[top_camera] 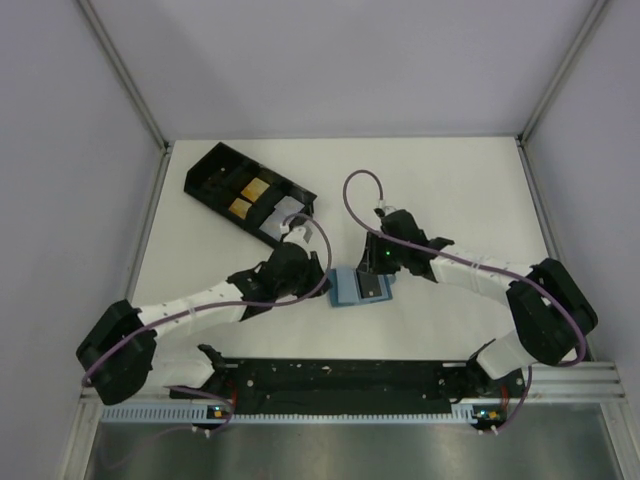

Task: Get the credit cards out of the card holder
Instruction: Remove the credit card from the card holder.

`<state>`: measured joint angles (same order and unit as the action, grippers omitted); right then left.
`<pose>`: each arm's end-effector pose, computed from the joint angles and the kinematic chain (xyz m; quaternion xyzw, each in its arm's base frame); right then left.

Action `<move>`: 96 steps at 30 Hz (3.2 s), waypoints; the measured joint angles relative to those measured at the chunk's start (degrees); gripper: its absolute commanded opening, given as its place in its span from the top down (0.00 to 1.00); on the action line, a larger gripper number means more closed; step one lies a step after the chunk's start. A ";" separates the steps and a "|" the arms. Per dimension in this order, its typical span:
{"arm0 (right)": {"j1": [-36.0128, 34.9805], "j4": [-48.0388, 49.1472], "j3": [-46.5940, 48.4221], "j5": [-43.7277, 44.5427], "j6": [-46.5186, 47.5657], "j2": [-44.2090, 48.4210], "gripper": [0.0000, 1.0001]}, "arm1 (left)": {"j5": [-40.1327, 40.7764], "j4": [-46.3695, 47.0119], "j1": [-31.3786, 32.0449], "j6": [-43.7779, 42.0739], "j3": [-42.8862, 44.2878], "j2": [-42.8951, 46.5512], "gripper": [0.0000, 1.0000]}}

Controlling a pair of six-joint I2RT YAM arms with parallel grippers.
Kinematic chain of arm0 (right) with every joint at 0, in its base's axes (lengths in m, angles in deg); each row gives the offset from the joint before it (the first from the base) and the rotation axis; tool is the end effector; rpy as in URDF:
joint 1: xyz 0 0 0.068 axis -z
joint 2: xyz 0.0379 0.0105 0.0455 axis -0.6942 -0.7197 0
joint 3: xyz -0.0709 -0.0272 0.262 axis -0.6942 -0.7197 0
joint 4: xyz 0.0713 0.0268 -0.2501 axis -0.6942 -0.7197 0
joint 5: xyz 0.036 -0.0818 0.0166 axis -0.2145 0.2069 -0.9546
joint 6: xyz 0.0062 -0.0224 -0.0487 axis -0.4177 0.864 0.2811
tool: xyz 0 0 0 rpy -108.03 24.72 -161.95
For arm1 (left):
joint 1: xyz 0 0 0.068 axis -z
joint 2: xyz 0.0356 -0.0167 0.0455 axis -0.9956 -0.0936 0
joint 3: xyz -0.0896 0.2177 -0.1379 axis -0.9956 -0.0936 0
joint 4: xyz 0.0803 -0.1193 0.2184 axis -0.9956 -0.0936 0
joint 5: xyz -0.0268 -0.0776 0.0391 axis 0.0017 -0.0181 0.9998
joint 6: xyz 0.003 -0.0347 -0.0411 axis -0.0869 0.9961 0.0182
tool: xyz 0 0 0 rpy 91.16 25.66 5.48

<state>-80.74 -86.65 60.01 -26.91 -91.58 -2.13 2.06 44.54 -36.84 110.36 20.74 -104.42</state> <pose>0.2396 0.1849 0.1924 -0.0523 0.9244 0.2640 0.2703 0.1734 -0.1899 0.1937 0.0079 0.9068 -0.2985 0.2975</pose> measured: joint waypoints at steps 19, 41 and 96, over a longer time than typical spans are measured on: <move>2.56 -0.11 -4.48 3.41 1.36 0.00 0.76 | -10.80 9.25 -0.24 4.46 9.46 -16.63 0.60; 3.96 6.84 -9.46 1.44 -0.48 0.42 0.82 | -18.10 24.44 -4.52 11.76 5.16 -26.93 0.62; 4.33 3.39 -6.97 -2.71 -1.55 -1.27 1.00 | -20.94 36.11 -5.51 17.38 -0.37 -28.61 1.00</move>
<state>-76.41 -83.27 53.04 -29.62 -93.13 -3.40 -18.88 80.65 -42.34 127.74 20.37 -133.03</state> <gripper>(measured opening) 0.003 0.011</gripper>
